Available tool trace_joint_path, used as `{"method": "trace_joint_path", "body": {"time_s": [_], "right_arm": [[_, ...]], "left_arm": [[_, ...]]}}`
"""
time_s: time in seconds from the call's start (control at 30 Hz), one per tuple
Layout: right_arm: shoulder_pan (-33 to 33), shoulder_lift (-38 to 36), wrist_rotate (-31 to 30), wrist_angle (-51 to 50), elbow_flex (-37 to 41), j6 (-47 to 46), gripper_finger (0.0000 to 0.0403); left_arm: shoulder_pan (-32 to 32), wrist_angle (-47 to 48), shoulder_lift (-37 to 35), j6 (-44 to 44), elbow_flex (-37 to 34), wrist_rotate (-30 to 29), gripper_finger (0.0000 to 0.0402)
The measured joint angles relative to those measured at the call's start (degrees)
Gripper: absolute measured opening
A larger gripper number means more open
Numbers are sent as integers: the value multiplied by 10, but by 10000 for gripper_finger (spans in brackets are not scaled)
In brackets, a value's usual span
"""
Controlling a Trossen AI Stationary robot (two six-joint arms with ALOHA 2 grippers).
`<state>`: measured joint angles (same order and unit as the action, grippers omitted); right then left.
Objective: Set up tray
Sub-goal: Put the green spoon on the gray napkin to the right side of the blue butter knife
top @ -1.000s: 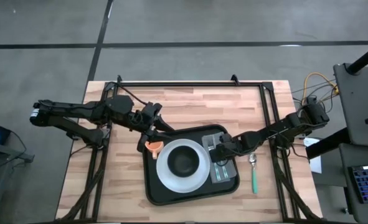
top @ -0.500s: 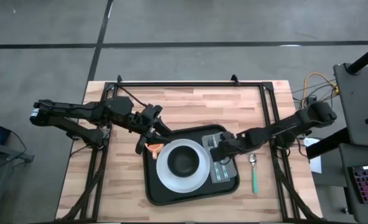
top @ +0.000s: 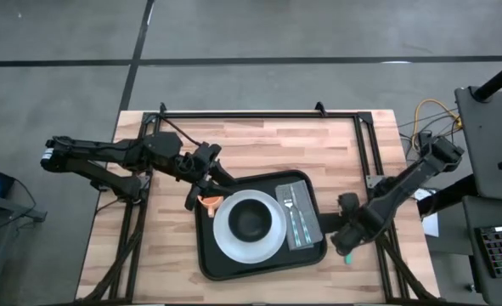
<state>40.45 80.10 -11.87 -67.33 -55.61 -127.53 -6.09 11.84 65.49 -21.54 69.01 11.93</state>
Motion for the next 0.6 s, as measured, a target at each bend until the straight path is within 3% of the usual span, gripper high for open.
{"method": "trace_joint_path", "body": {"time_s": [0.13, 0.4, 0.6], "right_arm": [[9, 24, 57, 0, 16, -10, 156], [11, 43, 64, 12, 38, -36, 162], [10, 41, 66, 86, 75, -43, 162]], "left_arm": [[0, 0, 0, 0, 0, 0, 141], [0, 0, 0, 0, 0, -1, 141], [0, 0, 0, 0, 0, -1, 141]]}}
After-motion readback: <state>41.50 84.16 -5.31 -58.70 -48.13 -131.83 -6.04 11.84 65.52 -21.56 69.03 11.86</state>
